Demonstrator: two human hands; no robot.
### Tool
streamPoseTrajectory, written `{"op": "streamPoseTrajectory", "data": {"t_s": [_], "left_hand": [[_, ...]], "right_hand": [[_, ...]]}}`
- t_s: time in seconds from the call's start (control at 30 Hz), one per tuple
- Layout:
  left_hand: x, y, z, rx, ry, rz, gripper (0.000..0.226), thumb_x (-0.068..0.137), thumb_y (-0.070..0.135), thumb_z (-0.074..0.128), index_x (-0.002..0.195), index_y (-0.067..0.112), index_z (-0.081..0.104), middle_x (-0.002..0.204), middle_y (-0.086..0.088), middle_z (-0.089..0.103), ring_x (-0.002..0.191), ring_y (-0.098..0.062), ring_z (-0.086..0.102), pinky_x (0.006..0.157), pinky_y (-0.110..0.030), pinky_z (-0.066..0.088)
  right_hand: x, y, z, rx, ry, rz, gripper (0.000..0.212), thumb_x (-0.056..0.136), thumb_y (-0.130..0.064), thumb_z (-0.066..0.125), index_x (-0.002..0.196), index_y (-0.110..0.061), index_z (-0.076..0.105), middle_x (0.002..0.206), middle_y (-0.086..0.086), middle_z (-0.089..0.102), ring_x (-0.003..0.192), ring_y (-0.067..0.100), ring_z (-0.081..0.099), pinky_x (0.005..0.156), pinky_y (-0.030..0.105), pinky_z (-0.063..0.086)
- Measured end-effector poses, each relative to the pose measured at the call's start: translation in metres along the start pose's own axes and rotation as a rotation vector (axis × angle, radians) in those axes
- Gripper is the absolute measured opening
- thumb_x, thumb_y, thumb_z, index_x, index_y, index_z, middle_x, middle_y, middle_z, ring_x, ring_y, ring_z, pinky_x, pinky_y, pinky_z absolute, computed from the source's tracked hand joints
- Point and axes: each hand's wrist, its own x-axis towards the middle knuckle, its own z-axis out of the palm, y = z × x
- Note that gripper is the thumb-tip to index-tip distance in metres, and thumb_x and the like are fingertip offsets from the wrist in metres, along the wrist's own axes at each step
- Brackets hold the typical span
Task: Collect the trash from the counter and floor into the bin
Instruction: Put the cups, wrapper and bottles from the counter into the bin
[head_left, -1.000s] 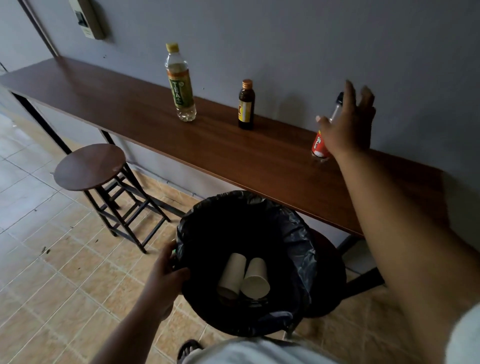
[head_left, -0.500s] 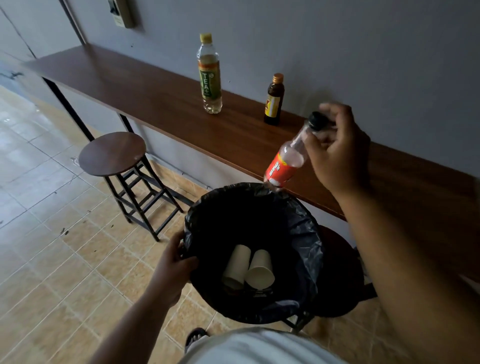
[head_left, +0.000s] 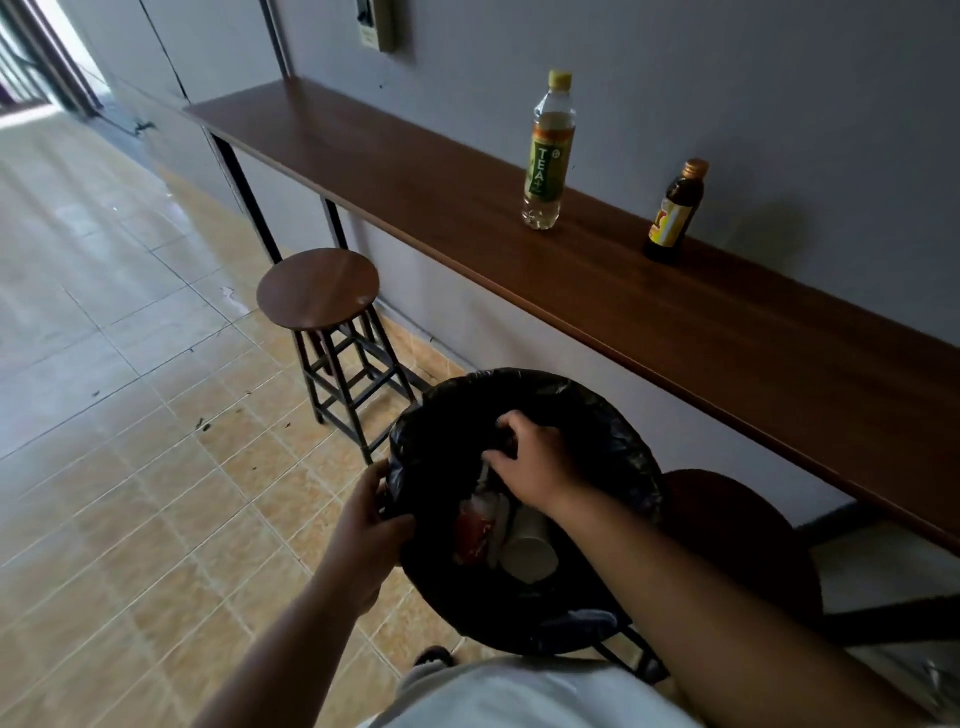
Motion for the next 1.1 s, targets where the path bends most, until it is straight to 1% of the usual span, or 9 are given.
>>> {"op": "streamPoseTrajectory", "data": {"t_s": [0.1, 0.23, 0.3, 0.4, 0.57, 0.7, 0.83, 1.0, 1.1], "left_hand": [[0.000, 0.004, -0.016, -0.019, 0.005, -0.005, 0.062, 0.077, -0.018, 0.057, 0.130, 0.013, 0.046, 0.118, -0.024, 0.056, 0.094, -0.035, 0.066, 0.060, -0.030, 0.057], [0.009, 0.009, -0.029, 0.007, 0.018, -0.009, 0.057, 0.081, -0.020, 0.051, 0.122, 0.020, 0.050, 0.117, -0.023, 0.057, 0.093, -0.036, 0.066, 0.059, -0.030, 0.058], [0.016, 0.010, -0.031, 0.008, 0.027, -0.022, 0.058, 0.082, -0.020, 0.052, 0.127, 0.016, 0.047, 0.119, -0.023, 0.056, 0.097, -0.039, 0.065, 0.059, -0.031, 0.058], [0.030, 0.012, -0.028, 0.005, 0.027, -0.026, 0.061, 0.082, -0.020, 0.052, 0.133, 0.014, 0.044, 0.121, -0.023, 0.056, 0.097, -0.040, 0.066, 0.061, -0.035, 0.059], [0.055, 0.018, -0.009, 0.008, 0.026, -0.039, 0.063, 0.082, -0.021, 0.051, 0.134, 0.014, 0.044, 0.122, -0.024, 0.055, 0.096, -0.041, 0.065, 0.058, -0.034, 0.058], [0.071, 0.023, 0.007, -0.004, 0.032, -0.037, 0.064, 0.082, -0.022, 0.050, 0.134, 0.015, 0.044, 0.121, -0.022, 0.057, 0.097, -0.041, 0.065, 0.058, -0.036, 0.058], [0.083, 0.027, 0.019, 0.005, 0.041, -0.022, 0.061, 0.080, -0.024, 0.048, 0.127, 0.015, 0.050, 0.117, -0.024, 0.059, 0.091, -0.037, 0.067, 0.057, -0.033, 0.058], [0.089, 0.031, 0.022, 0.028, 0.071, -0.003, 0.061, 0.079, -0.027, 0.046, 0.116, 0.020, 0.056, 0.113, -0.027, 0.061, 0.087, -0.037, 0.067, 0.059, -0.035, 0.058], [0.088, 0.032, 0.022, 0.028, 0.076, -0.005, 0.062, 0.078, -0.028, 0.046, 0.122, 0.014, 0.053, 0.114, -0.027, 0.061, 0.085, -0.033, 0.068, 0.057, -0.032, 0.057]], "right_hand": [[0.010, -0.008, 0.008, 0.008, 0.025, 0.016, 0.041, 0.087, -0.025, 0.068, 0.124, -0.013, 0.055, 0.118, 0.014, 0.063, 0.109, 0.028, 0.061, 0.087, 0.031, 0.049], [0.019, -0.015, -0.003, 0.074, 0.084, 0.058, 0.034, 0.087, -0.025, 0.066, 0.120, -0.016, 0.059, 0.113, 0.007, 0.065, 0.105, 0.022, 0.061, 0.081, 0.026, 0.047], [0.022, -0.019, -0.017, 0.080, 0.122, 0.039, 0.031, 0.088, -0.025, 0.065, 0.117, -0.016, 0.061, 0.109, 0.003, 0.065, 0.099, 0.017, 0.062, 0.078, 0.024, 0.047], [0.032, -0.022, -0.046, 0.030, 0.246, -0.050, 0.026, 0.087, -0.026, 0.065, 0.112, -0.017, 0.065, 0.103, 0.000, 0.069, 0.089, 0.012, 0.066, 0.075, 0.023, 0.050], [0.075, -0.016, -0.112, -0.003, 0.504, -0.179, 0.022, 0.086, -0.022, 0.065, 0.108, -0.016, 0.066, 0.099, 0.004, 0.070, 0.089, 0.015, 0.067, 0.074, 0.031, 0.057], [0.117, -0.005, -0.176, -0.194, 0.687, -0.204, 0.032, 0.087, -0.025, 0.061, 0.116, -0.014, 0.060, 0.116, 0.011, 0.060, 0.106, 0.027, 0.057, 0.086, 0.041, 0.052], [0.156, 0.008, -0.230, -0.470, 0.803, -0.123, 0.042, 0.086, -0.024, 0.060, 0.125, -0.010, 0.052, 0.138, 0.018, 0.043, 0.125, 0.037, 0.039, 0.097, 0.046, 0.042], [0.198, 0.028, -0.267, -0.537, 0.729, 0.032, 0.045, 0.089, -0.017, 0.056, 0.132, -0.010, 0.044, 0.147, 0.023, 0.031, 0.132, 0.043, 0.032, 0.104, 0.050, 0.036], [0.205, 0.033, -0.271, -0.516, 0.699, 0.065, 0.022, 0.088, -0.009, 0.050, 0.109, -0.002, 0.053, 0.125, 0.026, 0.046, 0.110, 0.047, 0.048, 0.088, 0.047, 0.045]]}}
